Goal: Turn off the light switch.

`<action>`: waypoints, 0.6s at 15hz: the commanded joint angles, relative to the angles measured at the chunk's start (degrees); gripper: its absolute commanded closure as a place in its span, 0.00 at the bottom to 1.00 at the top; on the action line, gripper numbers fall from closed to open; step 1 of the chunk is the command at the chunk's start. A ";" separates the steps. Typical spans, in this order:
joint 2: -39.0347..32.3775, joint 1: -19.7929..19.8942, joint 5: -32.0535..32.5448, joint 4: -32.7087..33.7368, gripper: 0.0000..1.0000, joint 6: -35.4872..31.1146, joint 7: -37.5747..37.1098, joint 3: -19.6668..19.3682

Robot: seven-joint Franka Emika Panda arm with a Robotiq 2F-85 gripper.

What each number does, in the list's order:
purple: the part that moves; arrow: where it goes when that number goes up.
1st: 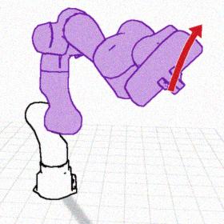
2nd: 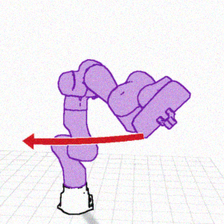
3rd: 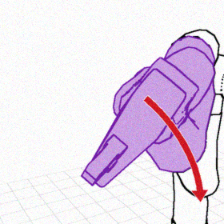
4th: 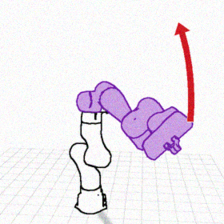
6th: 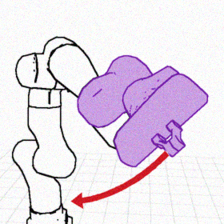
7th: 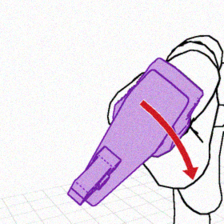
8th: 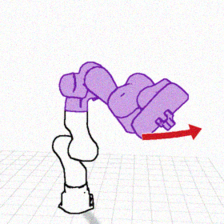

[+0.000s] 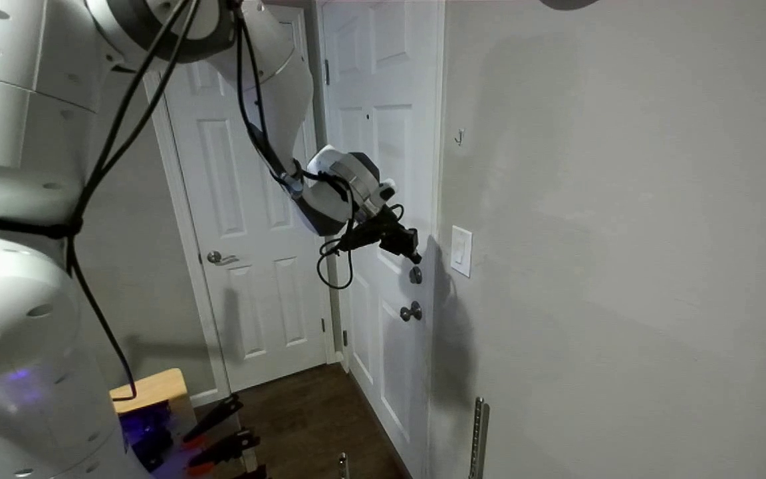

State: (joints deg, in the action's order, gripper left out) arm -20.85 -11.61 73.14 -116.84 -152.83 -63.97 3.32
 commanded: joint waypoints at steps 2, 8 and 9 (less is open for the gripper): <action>-4.50 -0.75 2.79 5.16 0.98 0.40 -3.51 -1.14; -9.46 -0.61 2.72 10.82 0.98 0.57 -4.33 -2.50; -10.14 -0.60 2.63 11.75 0.98 0.54 -4.39 -2.76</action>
State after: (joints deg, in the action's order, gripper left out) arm -28.92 -11.74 74.05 -107.95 -152.77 -65.79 1.61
